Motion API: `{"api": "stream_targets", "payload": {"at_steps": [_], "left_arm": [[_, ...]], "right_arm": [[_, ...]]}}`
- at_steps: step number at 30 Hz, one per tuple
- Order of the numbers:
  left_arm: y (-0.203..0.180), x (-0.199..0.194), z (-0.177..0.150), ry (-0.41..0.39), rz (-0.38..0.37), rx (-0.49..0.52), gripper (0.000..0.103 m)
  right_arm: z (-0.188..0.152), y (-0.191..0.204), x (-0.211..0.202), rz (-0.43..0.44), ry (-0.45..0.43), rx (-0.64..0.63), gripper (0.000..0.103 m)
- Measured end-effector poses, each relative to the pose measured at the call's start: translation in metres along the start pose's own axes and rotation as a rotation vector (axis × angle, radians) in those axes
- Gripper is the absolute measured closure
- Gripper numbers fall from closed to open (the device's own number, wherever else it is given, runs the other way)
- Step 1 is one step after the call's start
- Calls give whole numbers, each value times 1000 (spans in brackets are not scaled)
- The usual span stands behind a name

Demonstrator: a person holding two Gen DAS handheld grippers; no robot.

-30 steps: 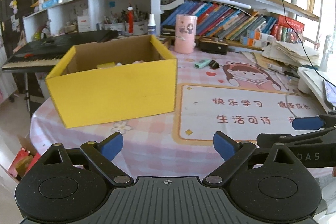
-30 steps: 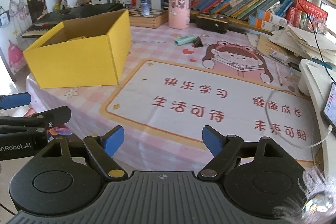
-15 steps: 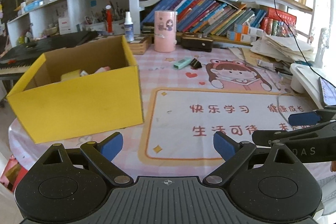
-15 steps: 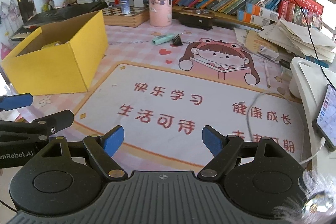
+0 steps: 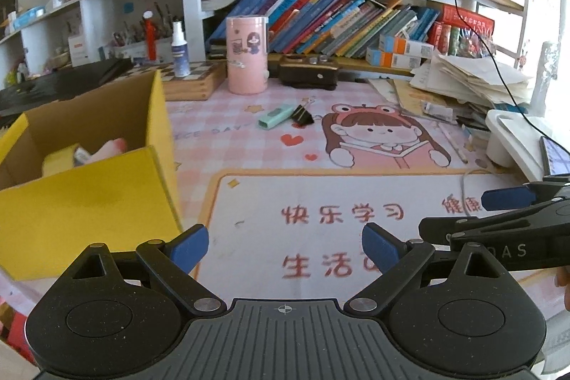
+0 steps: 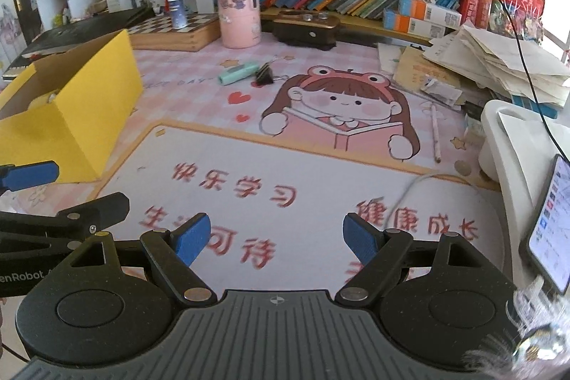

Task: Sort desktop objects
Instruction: 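Move the right tool toward the black binder clip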

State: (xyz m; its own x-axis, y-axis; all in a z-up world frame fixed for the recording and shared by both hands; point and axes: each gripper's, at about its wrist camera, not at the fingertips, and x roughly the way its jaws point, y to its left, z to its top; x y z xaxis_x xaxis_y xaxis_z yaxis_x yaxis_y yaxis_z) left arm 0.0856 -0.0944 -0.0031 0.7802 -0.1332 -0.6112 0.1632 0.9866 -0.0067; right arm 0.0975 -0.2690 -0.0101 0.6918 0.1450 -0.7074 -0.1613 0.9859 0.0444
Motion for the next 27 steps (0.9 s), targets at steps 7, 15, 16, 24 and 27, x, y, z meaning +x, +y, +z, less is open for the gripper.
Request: {"api": "stream_targets", "payload": {"at_steps": [7,15,16,24,27], "left_arm": [[-8,22,16,5,30,-40,8],[-12,43,39,-8,83,-78,8],[-13,45,42,-11,90,-81,8],[-13,64,67,-35,153,-98,8],[-10,71,74,-38,177,-104,8]], "right_arm": [[19,-23,19,30,-2,-12,23],[45,-42,47,70,-18,-59,24],[49,-45,50,74,-24,-72,24],[84,-60,87,120,-56,-184,25],[94,-62,101,154,-68,-225,25]]}}
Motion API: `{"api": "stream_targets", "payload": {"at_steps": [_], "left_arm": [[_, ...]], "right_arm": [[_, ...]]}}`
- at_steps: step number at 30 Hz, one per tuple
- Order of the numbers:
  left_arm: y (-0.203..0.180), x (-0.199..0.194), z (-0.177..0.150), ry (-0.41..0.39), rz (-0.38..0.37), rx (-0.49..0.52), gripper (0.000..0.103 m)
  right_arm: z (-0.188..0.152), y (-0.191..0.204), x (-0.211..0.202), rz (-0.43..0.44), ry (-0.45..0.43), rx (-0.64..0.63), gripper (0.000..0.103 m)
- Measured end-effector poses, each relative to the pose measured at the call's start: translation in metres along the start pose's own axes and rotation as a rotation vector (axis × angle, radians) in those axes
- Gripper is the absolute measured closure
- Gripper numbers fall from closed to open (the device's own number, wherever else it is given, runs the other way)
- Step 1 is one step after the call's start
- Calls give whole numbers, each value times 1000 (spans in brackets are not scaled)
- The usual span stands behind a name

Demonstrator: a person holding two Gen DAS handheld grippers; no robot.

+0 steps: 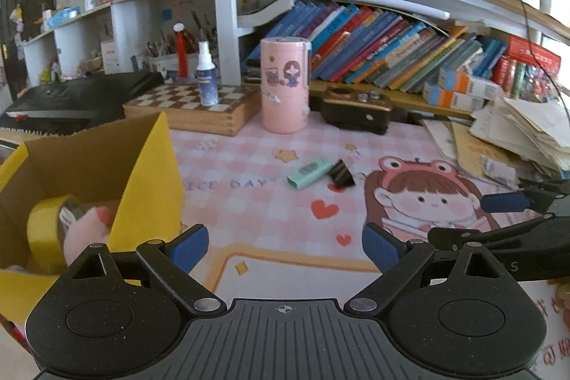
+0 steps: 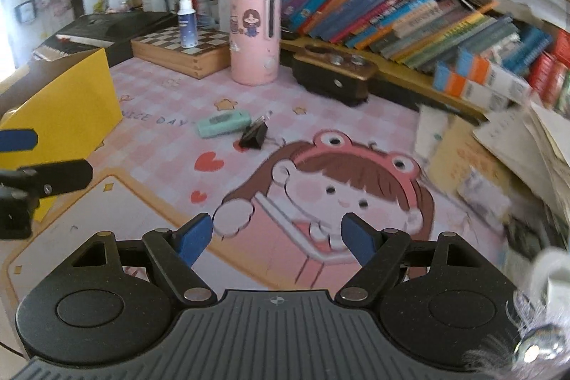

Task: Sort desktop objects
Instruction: 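Move the right tool toward the black binder clip, then close the right tool on the black binder clip while the left tool approaches the mint-green eraser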

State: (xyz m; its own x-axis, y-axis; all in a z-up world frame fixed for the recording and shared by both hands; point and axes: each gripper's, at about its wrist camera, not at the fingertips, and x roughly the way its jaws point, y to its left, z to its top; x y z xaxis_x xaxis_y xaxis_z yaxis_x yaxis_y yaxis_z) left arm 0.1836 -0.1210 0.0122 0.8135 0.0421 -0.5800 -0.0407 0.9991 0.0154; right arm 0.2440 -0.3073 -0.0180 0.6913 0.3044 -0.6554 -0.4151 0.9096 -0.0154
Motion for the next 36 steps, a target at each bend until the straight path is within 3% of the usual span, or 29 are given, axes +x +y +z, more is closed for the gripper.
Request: {"api": "stream_targets", "payload": {"at_steps": [9,15,30,36], "left_arm": [[2,18,14,0,47,-11,8],[-1,25,19,2,58,-5,8],[-6,37,23,24,84,8,8],[-8,38,24,28,93,10,8]], "right_arm": [[20,-9,52,112,-31,-117,25],[29,-8,82,189,-66,-267,25],[51,-14,134,255,-38,-303,34],[65,-8,160,260,-16,-275,46]]}}
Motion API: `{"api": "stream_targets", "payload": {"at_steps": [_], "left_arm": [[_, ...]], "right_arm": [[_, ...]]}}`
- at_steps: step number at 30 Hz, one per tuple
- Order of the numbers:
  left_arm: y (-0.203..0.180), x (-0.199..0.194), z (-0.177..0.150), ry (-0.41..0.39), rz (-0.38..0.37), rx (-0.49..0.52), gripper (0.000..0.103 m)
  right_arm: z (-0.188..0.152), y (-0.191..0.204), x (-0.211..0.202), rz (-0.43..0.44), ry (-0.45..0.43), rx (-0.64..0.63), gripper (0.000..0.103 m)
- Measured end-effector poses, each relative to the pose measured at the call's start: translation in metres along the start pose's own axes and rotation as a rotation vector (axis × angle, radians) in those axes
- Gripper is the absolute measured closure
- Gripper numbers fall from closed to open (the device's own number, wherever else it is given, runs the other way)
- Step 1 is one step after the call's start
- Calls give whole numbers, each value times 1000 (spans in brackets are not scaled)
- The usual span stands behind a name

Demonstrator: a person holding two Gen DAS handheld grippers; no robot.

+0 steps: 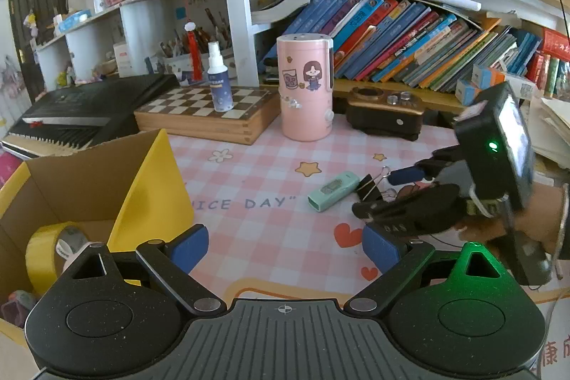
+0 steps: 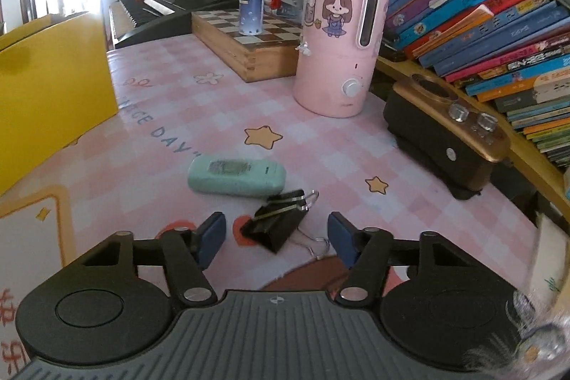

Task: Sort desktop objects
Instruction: 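Close the right tool on the black binder clip while the left tool approaches the mint-green eraser, then close the left tool on the mint-green eraser while the right tool holds the clip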

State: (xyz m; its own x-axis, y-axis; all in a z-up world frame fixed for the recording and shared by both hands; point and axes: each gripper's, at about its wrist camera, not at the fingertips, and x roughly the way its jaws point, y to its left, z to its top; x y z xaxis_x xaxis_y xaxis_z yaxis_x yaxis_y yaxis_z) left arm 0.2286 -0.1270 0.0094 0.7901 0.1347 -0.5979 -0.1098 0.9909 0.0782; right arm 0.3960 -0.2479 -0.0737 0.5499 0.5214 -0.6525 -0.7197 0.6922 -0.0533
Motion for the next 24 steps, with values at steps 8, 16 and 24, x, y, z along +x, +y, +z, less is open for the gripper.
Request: {"api": "stream_targets", "payload": {"at_steps": [8,16,24], "left_arm": [[-2,5,1,8,1,-8,8],[-13,31,7,7,-10,-16,8],[-29,81,11,32,0,-81,9]], "right_arm": [[0,-2,-1,17,-26,78,78],[-9,-17,-37,-42,-64,196,80],[-22,-30,-74,-130,-75,309,80]]}}
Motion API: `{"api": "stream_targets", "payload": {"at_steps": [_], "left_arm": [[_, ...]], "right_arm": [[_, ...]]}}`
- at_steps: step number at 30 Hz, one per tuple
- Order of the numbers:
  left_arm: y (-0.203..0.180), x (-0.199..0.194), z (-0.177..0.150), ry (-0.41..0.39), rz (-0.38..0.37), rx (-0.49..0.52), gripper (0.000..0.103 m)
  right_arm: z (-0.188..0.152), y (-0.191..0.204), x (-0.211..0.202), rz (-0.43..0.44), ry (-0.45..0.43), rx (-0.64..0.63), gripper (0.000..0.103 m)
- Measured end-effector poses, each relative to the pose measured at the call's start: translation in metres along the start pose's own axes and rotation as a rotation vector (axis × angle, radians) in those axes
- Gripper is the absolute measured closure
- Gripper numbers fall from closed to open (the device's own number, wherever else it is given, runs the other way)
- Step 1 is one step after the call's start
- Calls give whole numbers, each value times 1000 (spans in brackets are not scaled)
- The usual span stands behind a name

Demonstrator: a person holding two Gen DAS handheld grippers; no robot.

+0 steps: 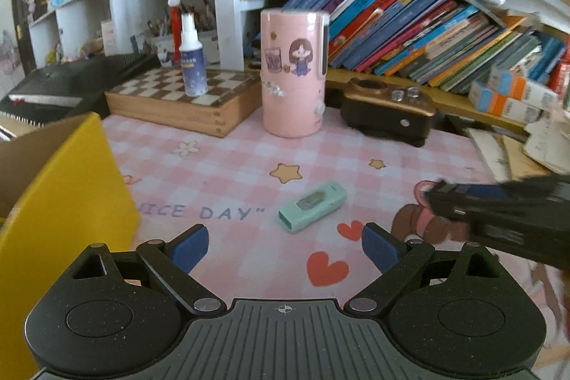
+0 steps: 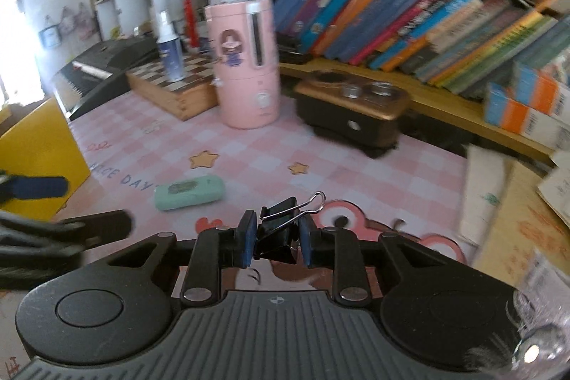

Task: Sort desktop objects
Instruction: 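Close the left tool on the mint-green eraser while the right tool holds the clip, then carry the eraser and clip with both tools over the yellow box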

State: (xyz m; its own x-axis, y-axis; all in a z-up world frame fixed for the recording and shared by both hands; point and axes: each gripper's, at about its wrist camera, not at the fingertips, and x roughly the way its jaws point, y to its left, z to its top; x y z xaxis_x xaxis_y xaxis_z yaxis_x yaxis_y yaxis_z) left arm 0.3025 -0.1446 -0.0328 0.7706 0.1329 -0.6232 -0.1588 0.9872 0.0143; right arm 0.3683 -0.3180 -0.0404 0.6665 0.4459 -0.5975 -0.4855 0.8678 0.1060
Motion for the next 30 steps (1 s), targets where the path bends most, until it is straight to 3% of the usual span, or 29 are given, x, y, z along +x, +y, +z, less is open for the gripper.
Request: {"api": "stream_targets", "payload": {"at_steps": [14,17,20,25,30], "left_arm": [[-38,78,16,41,125,-19,10],[-40,86,16,58,139,-33,16],[-40,86,16,42,126,-50,33],[-42,78,13,31,130,0,35],[-33,56,11,16,95,-17,35]], "right_arm": [[-9,-16,-33,-12,-13,112,80],[-11,-17,-34,-9,-10,115,80],[-12,-17,-35,-6,-5,114,80],[-12,-15,-35,0,-6,111,80],[-12,-9,-37,5,-2,97,80]]}}
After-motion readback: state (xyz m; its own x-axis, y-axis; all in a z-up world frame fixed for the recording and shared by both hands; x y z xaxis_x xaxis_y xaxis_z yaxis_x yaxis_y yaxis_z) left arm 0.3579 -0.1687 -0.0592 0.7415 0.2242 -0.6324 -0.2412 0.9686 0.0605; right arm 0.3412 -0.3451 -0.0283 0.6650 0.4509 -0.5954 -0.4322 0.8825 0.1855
